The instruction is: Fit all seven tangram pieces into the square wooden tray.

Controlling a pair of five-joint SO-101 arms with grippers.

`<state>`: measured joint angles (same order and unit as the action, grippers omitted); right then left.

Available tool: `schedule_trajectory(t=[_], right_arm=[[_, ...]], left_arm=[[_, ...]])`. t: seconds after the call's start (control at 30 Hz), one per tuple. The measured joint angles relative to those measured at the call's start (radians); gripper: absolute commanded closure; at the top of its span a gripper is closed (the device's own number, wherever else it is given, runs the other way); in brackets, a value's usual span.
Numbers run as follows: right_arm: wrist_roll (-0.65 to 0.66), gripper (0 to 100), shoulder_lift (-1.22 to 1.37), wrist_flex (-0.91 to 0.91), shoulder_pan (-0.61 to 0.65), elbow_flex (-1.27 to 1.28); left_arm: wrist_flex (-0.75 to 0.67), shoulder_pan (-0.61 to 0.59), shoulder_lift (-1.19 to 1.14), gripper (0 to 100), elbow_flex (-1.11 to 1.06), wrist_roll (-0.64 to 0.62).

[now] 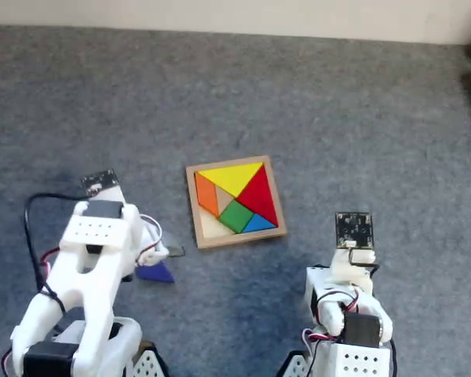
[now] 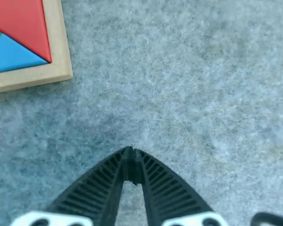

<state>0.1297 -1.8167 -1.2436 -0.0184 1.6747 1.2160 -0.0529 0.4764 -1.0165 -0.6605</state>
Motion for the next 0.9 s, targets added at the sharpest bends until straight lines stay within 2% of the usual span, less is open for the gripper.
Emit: schedule_trajectory(t=[0.23,0.57,0.63,0.73,0.83,0.9], right_arm=[[0.0,99.3,0.0,0.0,0.0,0.0],[0.0,99.3,0.0,0.0,0.0,0.0],[0.0,99.3,0.0,0.0,0.0,0.0],[0.0,99.3,0.0,0.0,0.0,0.0],[0.0,99.3,0.0,0.0,0.0,0.0],[0.0,99.3,0.0,0.0,0.0,0.0]], left_arm=[[-0.138,-0.002,0.0,62,-0.1,-0.026],[-0.16,0.006,0.0,62,-0.121,-0.054],[-0.16,0.008,0.0,66,-0.126,-0.054],[-0.16,0.008,0.0,77,-0.129,-0.054],[-0.201,0.011,0.003,87,-0.144,-0.055],[-0.245,0.015,0.017,90,-0.16,-0.055]])
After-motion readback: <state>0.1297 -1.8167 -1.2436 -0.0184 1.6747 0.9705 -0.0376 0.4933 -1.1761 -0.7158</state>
